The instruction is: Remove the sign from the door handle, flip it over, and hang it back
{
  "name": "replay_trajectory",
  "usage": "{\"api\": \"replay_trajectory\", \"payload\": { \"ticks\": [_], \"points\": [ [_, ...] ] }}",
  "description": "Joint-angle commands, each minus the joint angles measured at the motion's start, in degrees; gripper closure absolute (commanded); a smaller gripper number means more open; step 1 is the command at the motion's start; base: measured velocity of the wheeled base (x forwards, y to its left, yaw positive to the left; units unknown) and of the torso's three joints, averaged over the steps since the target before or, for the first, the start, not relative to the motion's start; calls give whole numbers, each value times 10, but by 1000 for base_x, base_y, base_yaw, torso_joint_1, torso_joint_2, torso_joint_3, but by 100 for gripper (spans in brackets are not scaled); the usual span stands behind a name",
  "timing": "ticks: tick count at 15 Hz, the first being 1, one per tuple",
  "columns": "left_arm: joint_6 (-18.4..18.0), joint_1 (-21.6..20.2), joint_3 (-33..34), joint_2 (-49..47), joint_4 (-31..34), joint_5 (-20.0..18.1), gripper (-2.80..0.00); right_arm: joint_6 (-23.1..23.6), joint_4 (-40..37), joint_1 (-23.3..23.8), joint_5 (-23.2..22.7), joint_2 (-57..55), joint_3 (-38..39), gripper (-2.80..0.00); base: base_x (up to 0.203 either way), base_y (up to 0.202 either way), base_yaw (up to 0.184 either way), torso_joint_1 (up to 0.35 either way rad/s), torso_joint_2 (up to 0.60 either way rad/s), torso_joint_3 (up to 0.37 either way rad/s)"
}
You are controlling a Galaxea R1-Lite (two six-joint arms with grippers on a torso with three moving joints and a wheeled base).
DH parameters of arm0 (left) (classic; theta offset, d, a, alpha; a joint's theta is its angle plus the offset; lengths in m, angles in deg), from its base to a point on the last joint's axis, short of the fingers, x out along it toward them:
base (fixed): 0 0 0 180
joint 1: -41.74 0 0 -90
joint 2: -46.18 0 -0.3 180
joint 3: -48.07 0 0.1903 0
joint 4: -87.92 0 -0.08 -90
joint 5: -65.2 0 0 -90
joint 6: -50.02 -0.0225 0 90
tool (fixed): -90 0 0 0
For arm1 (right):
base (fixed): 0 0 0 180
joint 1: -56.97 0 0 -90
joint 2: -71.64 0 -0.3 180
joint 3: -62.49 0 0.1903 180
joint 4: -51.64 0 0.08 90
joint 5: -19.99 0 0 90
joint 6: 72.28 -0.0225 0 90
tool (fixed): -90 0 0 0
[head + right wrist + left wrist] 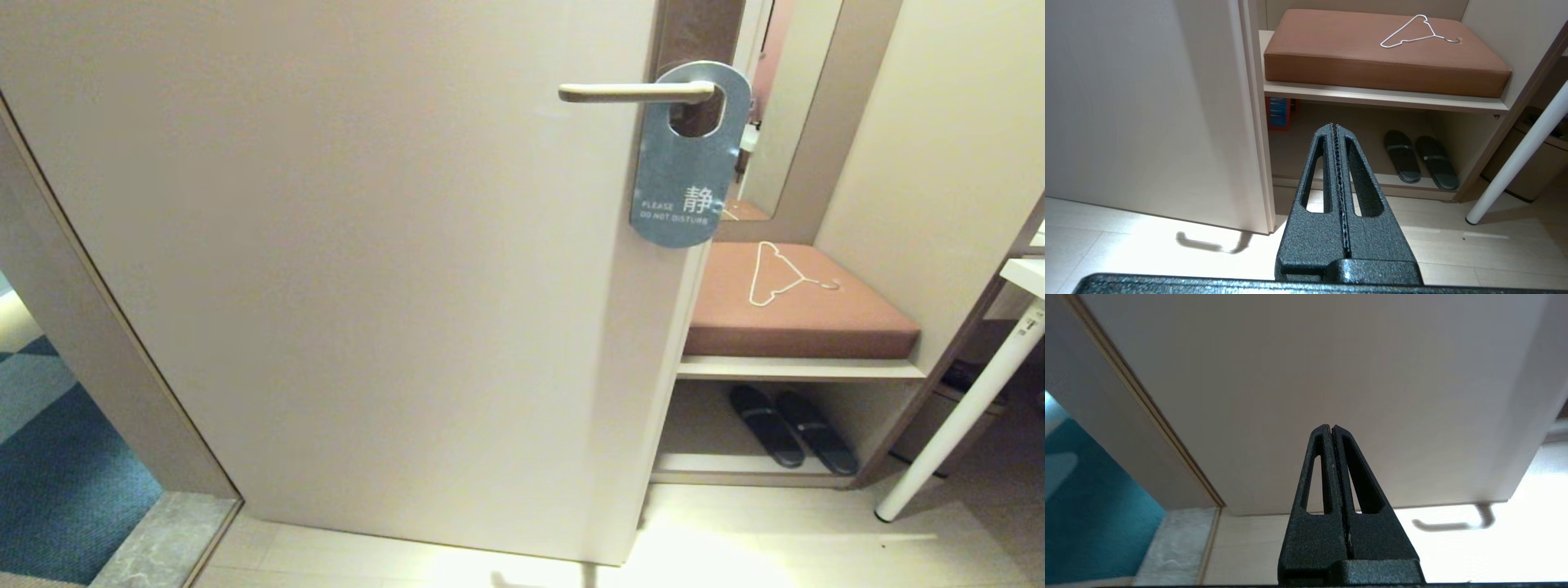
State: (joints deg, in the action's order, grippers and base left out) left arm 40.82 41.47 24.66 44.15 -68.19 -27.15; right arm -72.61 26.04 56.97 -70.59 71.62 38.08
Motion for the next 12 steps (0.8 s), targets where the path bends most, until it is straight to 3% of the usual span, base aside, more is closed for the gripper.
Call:
{"api": "replay_trajectory", "payload": {
  "ticks": [1, 3, 12],
  "points": [
    [14, 1, 0, 19, 2, 4, 0, 0, -1, 0, 0, 0, 0, 0, 0, 0, 0, 0, 0, 0],
    [44, 1, 0, 19, 2, 6, 0, 0, -1, 0, 0, 0, 0, 0, 0, 0, 0, 0, 0, 0],
    [44, 1, 0, 19, 2, 7, 0, 0, -1, 0, 0, 0, 0, 0, 0, 0, 0, 0, 0, 0]
  ]
}}
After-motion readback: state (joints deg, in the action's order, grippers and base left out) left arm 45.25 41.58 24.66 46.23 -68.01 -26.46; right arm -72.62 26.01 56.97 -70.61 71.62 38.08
